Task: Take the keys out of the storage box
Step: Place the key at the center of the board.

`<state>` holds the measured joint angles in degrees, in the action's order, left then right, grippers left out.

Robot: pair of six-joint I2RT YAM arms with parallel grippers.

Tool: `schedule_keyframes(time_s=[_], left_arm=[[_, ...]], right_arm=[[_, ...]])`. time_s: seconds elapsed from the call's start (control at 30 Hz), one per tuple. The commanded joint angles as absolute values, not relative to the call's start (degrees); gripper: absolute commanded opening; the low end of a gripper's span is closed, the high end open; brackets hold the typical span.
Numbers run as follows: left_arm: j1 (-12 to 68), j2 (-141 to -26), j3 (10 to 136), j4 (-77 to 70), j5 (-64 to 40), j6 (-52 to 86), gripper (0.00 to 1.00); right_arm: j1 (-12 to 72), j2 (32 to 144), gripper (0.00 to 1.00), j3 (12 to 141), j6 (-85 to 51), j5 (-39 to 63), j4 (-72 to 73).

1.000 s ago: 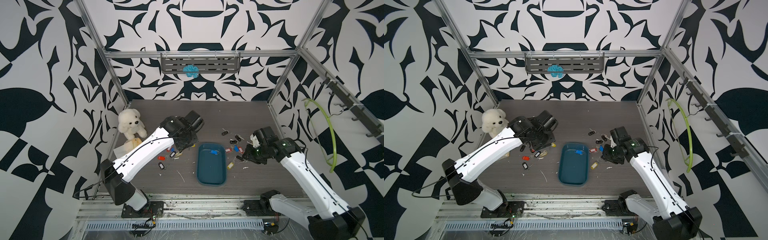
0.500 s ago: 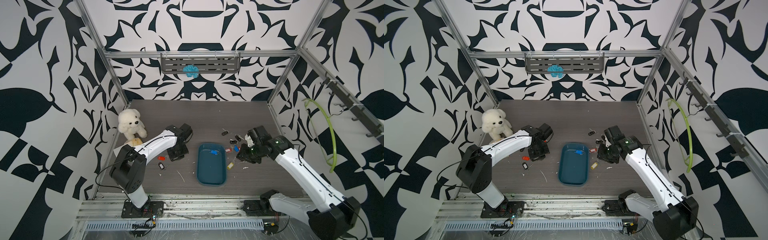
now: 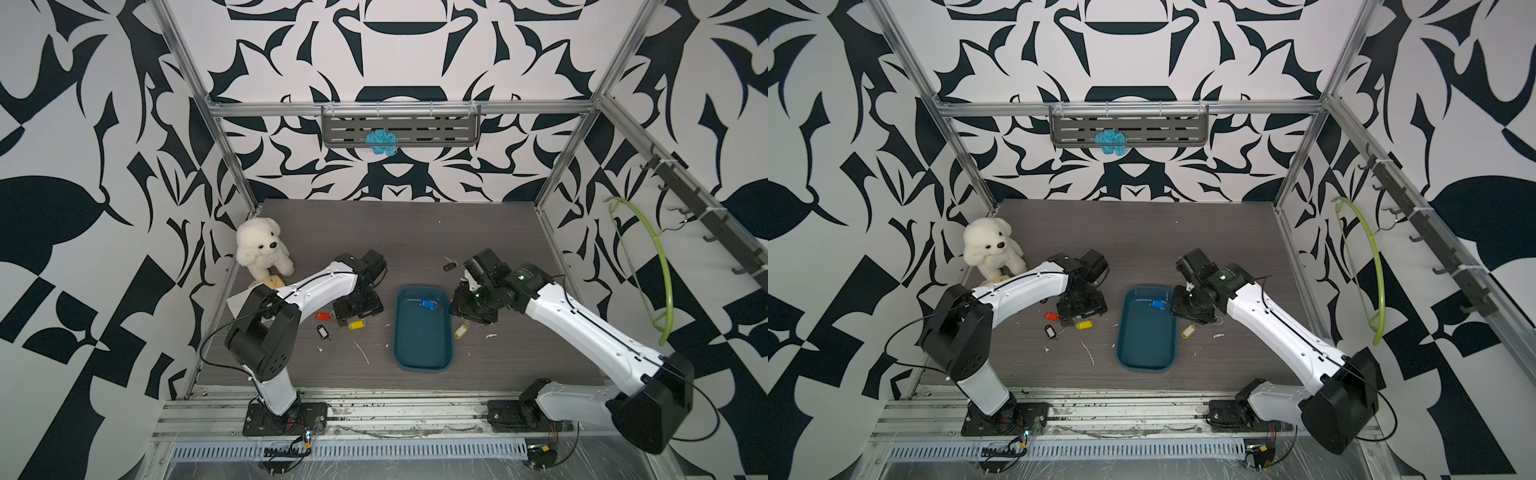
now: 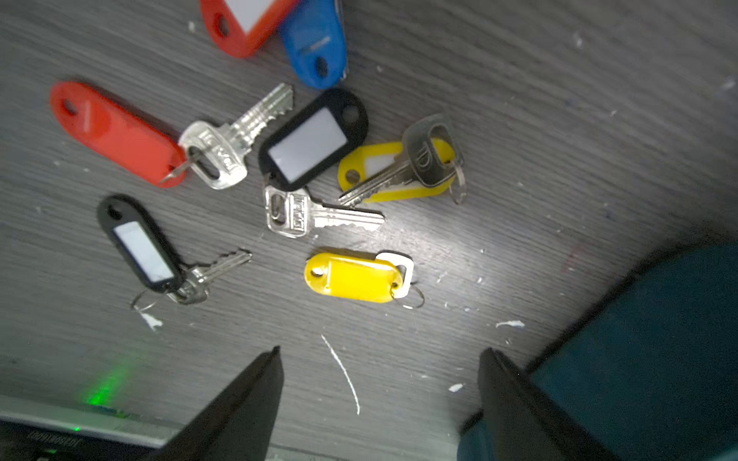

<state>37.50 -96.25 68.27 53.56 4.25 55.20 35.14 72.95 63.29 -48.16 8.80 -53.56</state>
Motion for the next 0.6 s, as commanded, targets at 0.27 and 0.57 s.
schedule_keyframes(time_s=[0.27, 0.57], left_arm=[[36.4, -78.6, 66.1, 50.5, 10.7, 47.4, 0.84], [35.5, -80.4, 63.4, 49.7, 4.4, 44.3, 0.84]], right_arm=[[39.4, 85.3, 0.42, 64.3, -62.7, 1.9, -44.1], [40.7, 94.4, 0.52, 69.3, -71.3, -2.2, -43.1]])
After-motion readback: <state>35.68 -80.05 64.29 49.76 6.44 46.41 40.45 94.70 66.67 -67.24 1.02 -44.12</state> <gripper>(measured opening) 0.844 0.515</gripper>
